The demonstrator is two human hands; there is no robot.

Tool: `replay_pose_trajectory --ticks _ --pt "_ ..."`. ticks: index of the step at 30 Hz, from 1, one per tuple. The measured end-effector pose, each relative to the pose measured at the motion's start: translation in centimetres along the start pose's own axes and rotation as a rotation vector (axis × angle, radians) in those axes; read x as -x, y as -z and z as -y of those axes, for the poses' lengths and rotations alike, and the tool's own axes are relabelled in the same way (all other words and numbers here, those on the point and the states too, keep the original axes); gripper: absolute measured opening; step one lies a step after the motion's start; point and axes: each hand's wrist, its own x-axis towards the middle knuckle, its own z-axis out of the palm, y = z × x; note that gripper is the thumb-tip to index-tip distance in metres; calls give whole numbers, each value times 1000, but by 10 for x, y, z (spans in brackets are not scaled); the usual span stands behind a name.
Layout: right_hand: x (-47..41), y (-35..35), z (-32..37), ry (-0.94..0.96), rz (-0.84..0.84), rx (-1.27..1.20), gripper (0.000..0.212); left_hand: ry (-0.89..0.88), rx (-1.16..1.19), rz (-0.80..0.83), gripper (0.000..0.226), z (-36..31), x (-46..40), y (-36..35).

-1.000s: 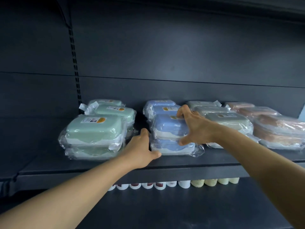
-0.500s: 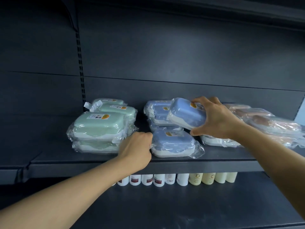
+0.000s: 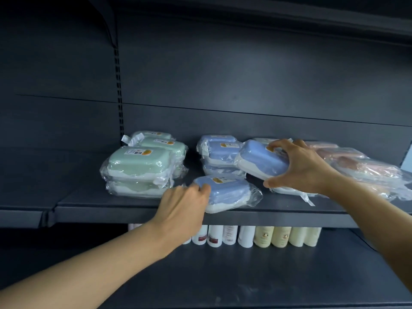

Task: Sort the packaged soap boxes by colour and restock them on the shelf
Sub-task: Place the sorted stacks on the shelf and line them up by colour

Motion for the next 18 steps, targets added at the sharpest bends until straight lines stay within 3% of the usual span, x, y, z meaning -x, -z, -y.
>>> replay_pose_trajectory --ticks 4,10,15,18 --pt "5 -2 -1 -9 4 -5 85 -115 50 20 41 -20 -3 5" --pt "19 4 -16 -62 -33 2 86 -336 26 -111 22 -38 -27 -14" --pt "29 11 -26 -96 -70 -19 88 -304 -7 -41 32 -61 -47 -15" --pt "35 14 -30 -92 -88 -12 88 -134 190 84 35 -58 -57 0"
